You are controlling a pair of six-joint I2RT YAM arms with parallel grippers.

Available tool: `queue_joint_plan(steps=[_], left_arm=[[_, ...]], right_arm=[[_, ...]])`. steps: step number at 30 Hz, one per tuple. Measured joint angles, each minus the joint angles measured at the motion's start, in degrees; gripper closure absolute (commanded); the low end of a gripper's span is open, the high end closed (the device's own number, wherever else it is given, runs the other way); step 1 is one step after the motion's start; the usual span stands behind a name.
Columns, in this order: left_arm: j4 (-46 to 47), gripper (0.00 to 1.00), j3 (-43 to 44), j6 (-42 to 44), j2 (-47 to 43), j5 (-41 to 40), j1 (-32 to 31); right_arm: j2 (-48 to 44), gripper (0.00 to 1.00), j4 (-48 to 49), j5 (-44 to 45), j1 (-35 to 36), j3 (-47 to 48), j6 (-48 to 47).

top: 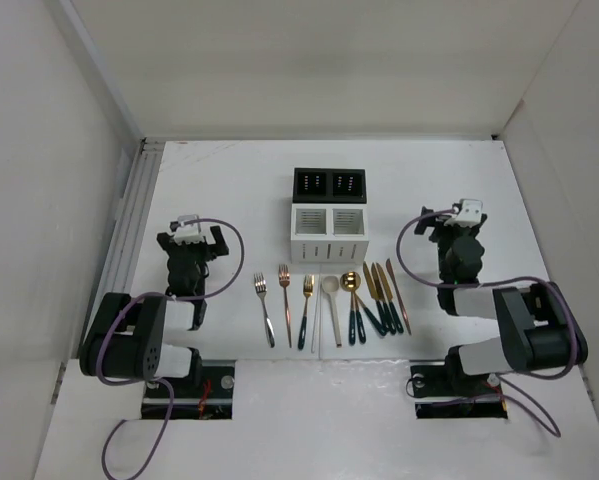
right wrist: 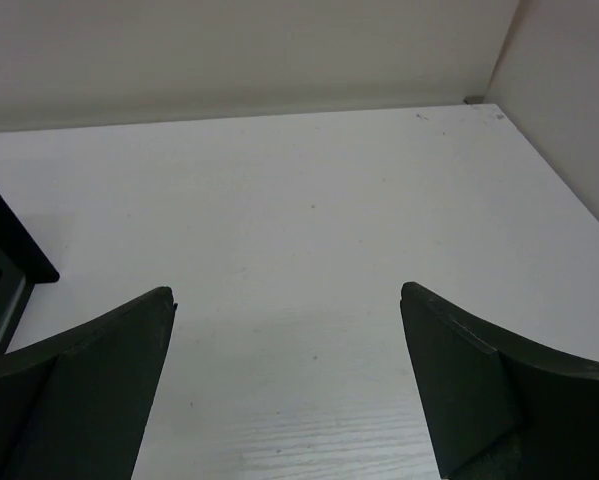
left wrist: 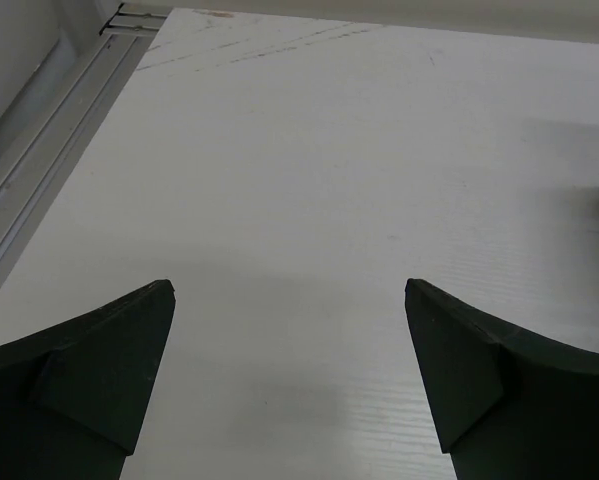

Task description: Sort the eating utensils into containers

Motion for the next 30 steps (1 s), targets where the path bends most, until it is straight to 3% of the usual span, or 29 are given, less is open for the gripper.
queue_joint_plan(steps=[3,10,12,15,19,22,25,27,30], left_arm=[[-0.02,0.0,0.02,0.11,0.0,0.74,0.52],[0.0,0.0,0.02,0.35,0.02,0.92,0.42],[-0.02,0.0,-0.04,1.22,-0.07,1.38,0.37],[-2.34,0.0,-1.46,4.22,-5.86,3.76,-0.48],[-26.93,0.0,9.33,20.28,-23.71,18.99,-2.21],[-41.46,0.0,23.78,29.0,-27.89,25.51,-4.22],[-51.84,0.0,32.94,30.08,-27.58,24.11,-5.55],[-60.24,0.0,38.6,28.85,-24.85,21.88,-6.75],[-70.71,0.0,45.35,24.7,-19.45,20.06,-9.2]], right_arm=[[-5.03,0.01,-8.13,1.79,0.31,1.66,0.02],[-20.59,0.01,-32.09,3.39,4.26,20.22,-5.66],[-23.28,0.01,-40.09,3.85,6.51,27.91,-7.02],[-20.41,0.01,-60.89,9.03,11.23,47.63,-7.96],[-12.15,0.01,-85.59,22.62,20.94,67.3,-5.46],[-3.91,0.01,-103.73,41.07,28.52,71.36,2.71],[8.48,0.01,-124.74,51.52,31.91,77.96,18.21],[14.34,0.01,-131.67,50.84,32.24,81.74,23.45],[12.63,0.01,-131.84,38.51,32.02,82.16,24.39]])
